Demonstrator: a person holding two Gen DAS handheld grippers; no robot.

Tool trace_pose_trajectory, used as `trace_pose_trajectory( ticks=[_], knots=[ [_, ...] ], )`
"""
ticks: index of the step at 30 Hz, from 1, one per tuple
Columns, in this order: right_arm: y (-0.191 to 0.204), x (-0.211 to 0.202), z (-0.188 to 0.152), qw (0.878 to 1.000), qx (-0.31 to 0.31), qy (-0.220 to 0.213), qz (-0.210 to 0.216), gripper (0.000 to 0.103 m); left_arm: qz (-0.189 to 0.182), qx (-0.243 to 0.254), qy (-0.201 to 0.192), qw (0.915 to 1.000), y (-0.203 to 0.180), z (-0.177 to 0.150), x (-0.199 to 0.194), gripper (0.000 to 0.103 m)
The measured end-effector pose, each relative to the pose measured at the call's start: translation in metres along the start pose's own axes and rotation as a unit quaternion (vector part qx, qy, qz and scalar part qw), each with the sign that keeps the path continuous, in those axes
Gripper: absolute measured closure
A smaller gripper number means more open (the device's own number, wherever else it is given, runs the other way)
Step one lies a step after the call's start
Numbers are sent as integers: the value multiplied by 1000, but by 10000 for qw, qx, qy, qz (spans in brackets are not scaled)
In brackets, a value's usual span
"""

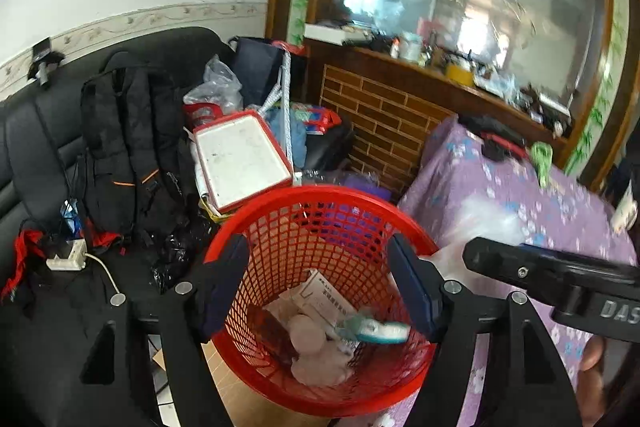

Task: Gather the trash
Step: 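Move both open tools back over the table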

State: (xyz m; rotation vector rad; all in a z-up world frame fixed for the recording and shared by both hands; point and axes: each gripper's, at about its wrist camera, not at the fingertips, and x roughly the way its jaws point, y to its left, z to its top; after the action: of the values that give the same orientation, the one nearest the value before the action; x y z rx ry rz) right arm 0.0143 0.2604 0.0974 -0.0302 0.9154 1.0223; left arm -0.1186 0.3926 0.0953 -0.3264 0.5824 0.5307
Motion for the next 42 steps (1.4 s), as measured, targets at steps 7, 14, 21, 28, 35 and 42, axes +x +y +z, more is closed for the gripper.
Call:
trace_pose_trajectory(
  ticks=[7,14,21,28,35,42],
  knots=[
    [-35,-48,-22,9993,217,-284,-94,49,-272,110,-15,9996,-18,-7,-15,32],
    [-81,-108,-61,9966,584,-490,-306,49,-754,826,106,9937,-96,-29,-31,32],
    [-152,-189,-102,9875,1031,-841,-850,49,-1328,1621,409,9769,-198,-62,-40,32],
    [-224,-264,-139,9701,1646,-1222,-1295,49,-1961,2361,864,9478,-307,-101,-49,32],
    [-292,-329,-176,9455,2292,-1536,-1730,49,-2384,2856,1453,9168,-407,-138,-42,32],
    [-325,-357,-197,9337,2586,-1611,-1881,49,-2541,3059,2061,8941,-475,-170,-17,49]
  ],
)
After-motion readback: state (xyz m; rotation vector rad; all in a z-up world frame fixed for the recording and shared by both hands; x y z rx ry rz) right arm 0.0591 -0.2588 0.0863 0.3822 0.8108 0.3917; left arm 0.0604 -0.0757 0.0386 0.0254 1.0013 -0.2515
